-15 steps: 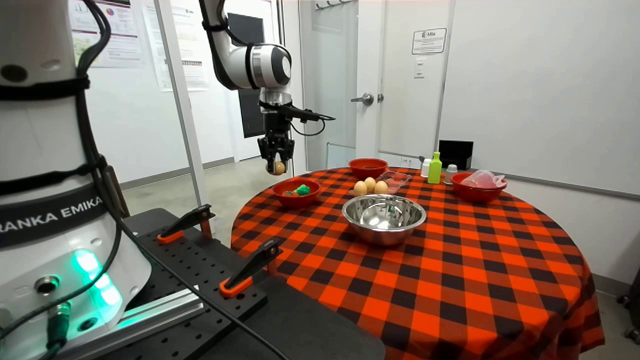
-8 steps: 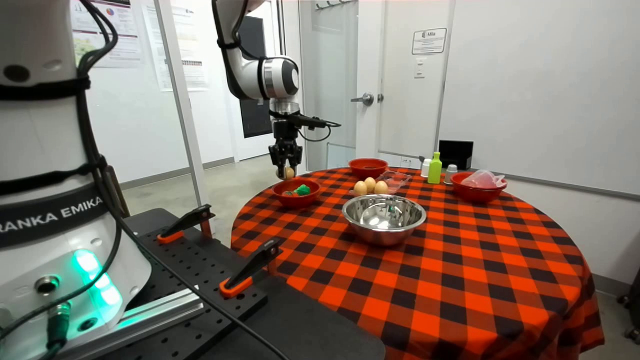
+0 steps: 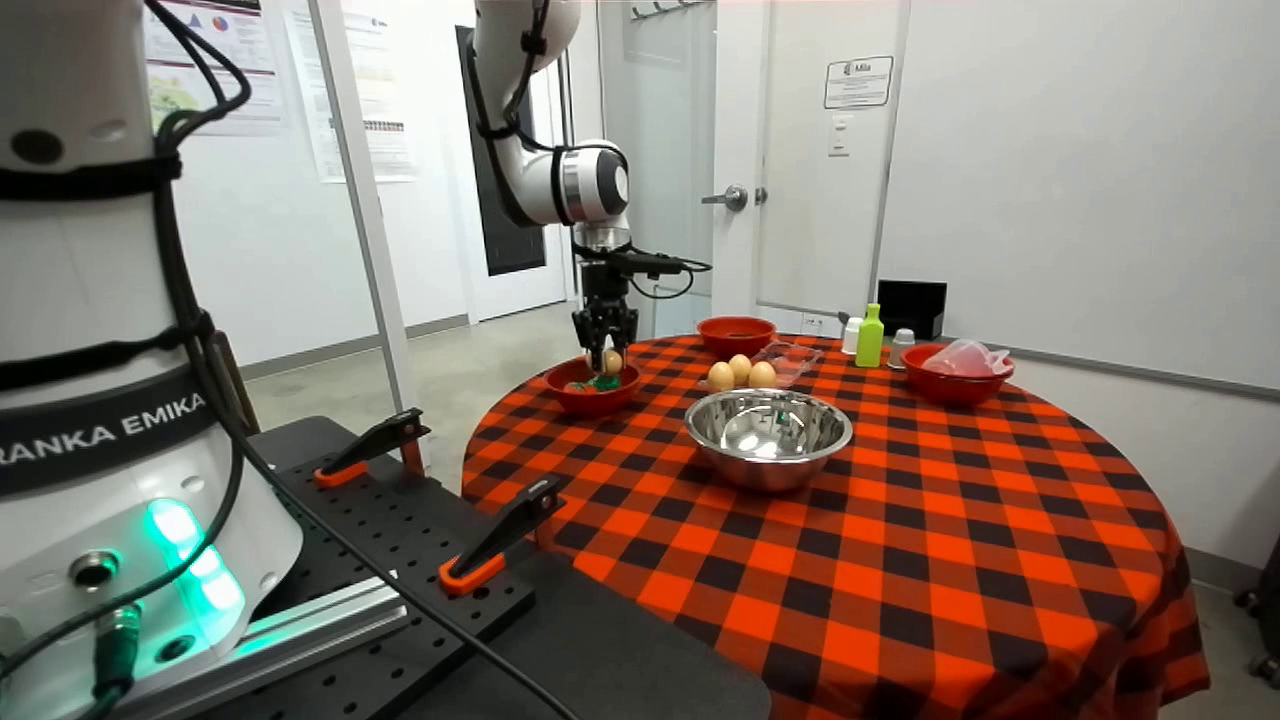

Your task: Put the egg in the red bowl

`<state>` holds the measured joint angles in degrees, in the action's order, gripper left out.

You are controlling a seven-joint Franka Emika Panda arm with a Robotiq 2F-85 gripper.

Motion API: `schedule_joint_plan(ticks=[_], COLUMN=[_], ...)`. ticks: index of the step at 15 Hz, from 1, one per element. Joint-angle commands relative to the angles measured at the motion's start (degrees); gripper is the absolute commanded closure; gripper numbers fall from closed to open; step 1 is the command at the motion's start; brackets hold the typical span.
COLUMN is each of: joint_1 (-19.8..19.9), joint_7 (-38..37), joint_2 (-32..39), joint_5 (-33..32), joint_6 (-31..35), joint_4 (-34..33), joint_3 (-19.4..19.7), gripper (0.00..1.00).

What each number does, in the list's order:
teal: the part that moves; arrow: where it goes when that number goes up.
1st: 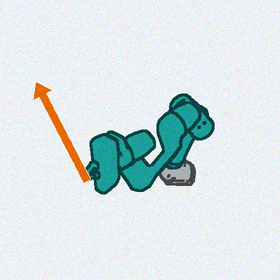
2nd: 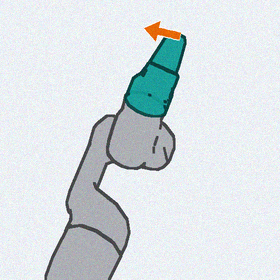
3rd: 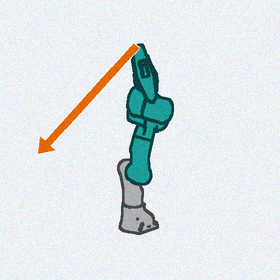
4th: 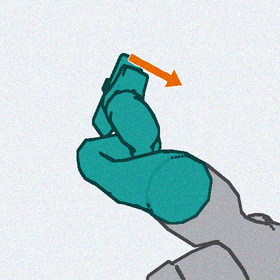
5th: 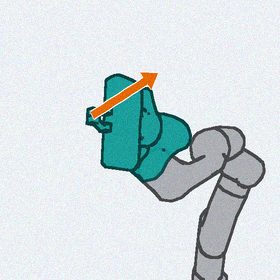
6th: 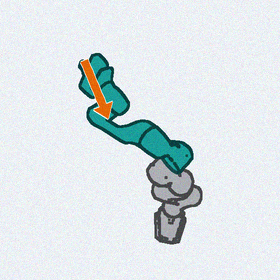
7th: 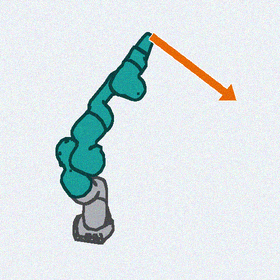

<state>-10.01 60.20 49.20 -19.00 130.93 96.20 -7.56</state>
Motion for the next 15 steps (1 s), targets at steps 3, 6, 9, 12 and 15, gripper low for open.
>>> schedule_joint_plan(ticks=[3, 6, 9, 12, 15], joint_1=[-0.52, -0.18, 0.20, 0.39, 0.43], joint_7=[-2.24, -1.98, -1.60, -1.50, -1.75], joint_2=[4.24, 3.95, 2.41, -0.34, -4.50], joint_5=[-1.23, -0.99, -0.87, -1.00, -1.53], joint_6=[-3.65, -4.56, -4.68, -4.57, -5.16], joint_4=[-6.27, -6.20, -5.05, -2.96, -0.42], joint_3=[1.62, 1.46, 1.13, 1.01, 1.37], gripper=[0.77, 0.26, 0.05, 0.00, 0.00])
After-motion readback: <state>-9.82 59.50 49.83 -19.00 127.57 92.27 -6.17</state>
